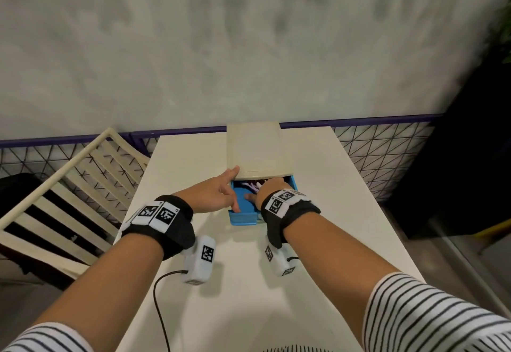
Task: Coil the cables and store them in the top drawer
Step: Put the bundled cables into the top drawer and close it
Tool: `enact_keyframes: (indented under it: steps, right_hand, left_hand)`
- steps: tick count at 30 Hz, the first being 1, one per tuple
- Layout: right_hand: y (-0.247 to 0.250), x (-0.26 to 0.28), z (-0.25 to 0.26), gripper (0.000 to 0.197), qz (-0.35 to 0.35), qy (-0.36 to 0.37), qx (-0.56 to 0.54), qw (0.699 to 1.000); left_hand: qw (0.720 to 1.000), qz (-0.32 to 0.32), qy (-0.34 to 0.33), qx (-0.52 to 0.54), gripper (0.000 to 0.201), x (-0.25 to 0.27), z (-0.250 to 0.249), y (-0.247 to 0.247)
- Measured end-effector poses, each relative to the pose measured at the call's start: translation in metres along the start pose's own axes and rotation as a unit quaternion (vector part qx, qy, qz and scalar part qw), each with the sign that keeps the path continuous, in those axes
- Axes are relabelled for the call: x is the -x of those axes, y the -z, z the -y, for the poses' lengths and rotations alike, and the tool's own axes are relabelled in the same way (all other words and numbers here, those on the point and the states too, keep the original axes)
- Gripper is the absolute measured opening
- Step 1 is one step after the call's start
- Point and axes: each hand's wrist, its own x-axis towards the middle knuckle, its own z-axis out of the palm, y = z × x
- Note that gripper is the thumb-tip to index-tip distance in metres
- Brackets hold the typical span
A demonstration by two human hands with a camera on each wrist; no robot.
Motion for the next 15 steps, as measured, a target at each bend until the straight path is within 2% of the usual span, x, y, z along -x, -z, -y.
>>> enact_keyframes:
  steps: [3, 8, 13, 14, 15]
  right_hand:
    - [-0.008, -0.007, 0.007, 0.08, -0.024, -0.003, -0.003, 1.0]
    - [-0.016, -0.007, 0.006, 0.107, -0.065, -0.05, -0.093, 0.992]
    - [-0.02, 0.0, 0.001, 0.103, -0.107, -0.046, -0.085, 0.989]
    - [-0.022, 0.001, 0.001, 0.1, -0.123, -0.04, -0.073, 0.989]
    - [-0.024, 0.003, 0.0, 0.097, -0.133, -0.036, -0.059, 0.989]
  left_hand:
    - [1.0, 0.001, 0.012, 0.001, 0.021, -0.001, 0.001, 0.0]
    - [1.0, 0.005, 0.017, -0.006, 0.017, -0.002, 0.004, -0.003]
    - [1.0, -0.025, -0.009, -0.011, 0.017, 0.001, 0.002, -0.012]
    - [0.999, -0.039, -0.01, -0.012, 0.02, 0.002, 0.0, -0.014]
    - [0.998, -0.054, -0.013, -0.011, 0.031, 0.001, -0.001, -0.016]
